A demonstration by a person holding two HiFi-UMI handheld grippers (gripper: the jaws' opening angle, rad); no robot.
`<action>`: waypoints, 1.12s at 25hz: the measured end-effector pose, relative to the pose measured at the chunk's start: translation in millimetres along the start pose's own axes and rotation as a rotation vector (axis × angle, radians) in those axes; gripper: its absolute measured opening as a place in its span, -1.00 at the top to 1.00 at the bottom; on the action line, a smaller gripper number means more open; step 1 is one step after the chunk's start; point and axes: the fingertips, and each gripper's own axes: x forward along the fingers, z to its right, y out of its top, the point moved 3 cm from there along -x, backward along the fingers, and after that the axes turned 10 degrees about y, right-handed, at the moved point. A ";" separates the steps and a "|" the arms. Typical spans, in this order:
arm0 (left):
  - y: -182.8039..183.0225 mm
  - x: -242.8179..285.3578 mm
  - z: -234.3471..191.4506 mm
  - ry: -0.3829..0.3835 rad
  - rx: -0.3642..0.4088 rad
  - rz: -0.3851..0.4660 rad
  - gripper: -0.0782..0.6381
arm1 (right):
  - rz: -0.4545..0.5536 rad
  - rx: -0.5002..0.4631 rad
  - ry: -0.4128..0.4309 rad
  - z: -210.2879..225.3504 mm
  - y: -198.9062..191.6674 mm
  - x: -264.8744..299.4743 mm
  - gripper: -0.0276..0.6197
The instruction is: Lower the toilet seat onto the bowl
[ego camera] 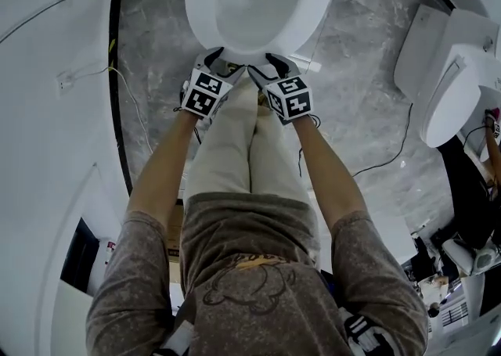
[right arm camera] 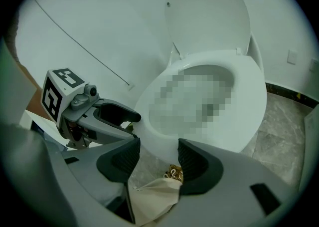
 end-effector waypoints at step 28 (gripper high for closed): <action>313.1 -275.7 7.6 0.020 -0.062 0.450 -0.02 | 0.460 -0.185 -0.091 -105.6 268.7 -282.1 0.21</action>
